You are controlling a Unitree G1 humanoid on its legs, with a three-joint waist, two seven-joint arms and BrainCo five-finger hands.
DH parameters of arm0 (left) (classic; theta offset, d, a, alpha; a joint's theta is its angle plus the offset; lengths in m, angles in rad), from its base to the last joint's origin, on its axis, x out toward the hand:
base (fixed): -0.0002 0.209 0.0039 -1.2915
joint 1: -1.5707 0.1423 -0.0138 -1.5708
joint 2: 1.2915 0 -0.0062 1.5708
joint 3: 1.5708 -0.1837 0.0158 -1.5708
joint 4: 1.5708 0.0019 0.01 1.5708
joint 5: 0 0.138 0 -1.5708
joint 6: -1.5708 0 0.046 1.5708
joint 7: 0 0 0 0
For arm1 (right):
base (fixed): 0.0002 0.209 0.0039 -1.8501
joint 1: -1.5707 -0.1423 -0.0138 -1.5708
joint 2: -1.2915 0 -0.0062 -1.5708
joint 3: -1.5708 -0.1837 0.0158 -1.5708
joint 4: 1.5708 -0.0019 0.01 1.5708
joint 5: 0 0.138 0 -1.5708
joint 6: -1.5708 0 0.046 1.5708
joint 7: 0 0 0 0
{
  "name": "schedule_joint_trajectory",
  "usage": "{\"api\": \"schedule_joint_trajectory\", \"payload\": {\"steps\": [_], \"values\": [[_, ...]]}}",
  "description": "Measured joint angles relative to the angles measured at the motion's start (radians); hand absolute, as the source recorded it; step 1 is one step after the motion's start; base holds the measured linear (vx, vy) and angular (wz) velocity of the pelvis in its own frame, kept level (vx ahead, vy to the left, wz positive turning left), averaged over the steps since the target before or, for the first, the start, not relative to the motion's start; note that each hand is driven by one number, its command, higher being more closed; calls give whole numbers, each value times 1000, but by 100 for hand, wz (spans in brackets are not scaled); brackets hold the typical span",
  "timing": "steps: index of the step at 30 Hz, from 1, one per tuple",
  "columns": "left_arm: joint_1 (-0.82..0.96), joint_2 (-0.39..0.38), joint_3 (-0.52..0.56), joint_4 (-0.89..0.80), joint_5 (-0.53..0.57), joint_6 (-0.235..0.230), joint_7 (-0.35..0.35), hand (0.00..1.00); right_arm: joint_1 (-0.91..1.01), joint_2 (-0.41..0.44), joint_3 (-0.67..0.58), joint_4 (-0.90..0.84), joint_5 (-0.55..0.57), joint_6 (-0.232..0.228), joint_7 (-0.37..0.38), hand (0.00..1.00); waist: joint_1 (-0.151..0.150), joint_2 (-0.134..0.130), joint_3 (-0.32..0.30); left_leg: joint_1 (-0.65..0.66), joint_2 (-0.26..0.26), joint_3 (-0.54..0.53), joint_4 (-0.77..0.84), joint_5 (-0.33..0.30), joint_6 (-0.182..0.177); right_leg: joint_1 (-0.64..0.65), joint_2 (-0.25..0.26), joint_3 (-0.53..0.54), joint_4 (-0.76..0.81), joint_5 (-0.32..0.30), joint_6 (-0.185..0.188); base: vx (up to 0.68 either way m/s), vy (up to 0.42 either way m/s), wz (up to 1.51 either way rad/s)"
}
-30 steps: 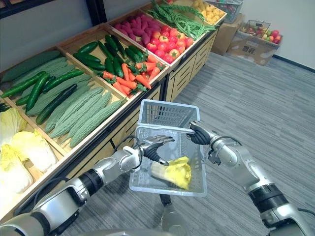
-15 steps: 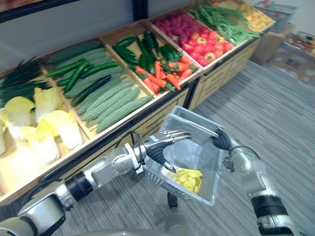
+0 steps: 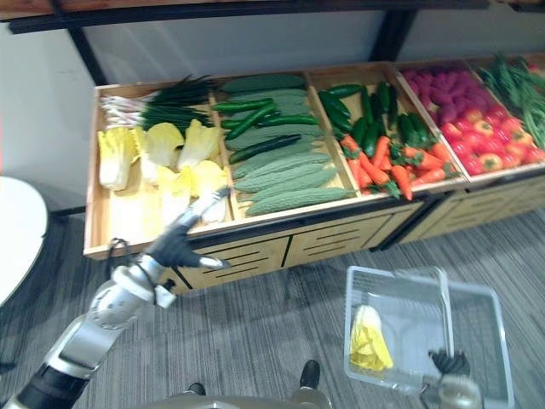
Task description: Pick vegetable in the basket
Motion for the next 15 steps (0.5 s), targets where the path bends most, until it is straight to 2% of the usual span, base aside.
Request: {"api": "schedule_joint_trajectory", "payload": {"steps": [4,7,12,15], "values": [[52,-144,250,52,6,50,82,0,6,44,-32,113,16,12,0,100,14,0,-1,-10,-6,-78,-32,38,0,28,-2,-55,6,-25,5,-5,5,54],[61,-240,383,101,6,97,150,0,26,77,-35,121,11,18,0,100,25,3,-5,-21,-6,-108,-49,59,1,28,-1,-83,21,-38,5,-25,-6,32],[111,-302,473,187,1,134,223,0,43,129,-30,122,12,17,-2,100,27,-15,-36,-14,-6,-137,-80,85,3,45,1,-111,24,-45,3,-4,-4,20],[145,-328,509,261,3,149,236,0,43,168,-10,108,16,11,-4,100,27,-24,-50,-3,-5,-142,-88,89,3,55,1,-118,29,-49,1,-19,-4,10]]}}
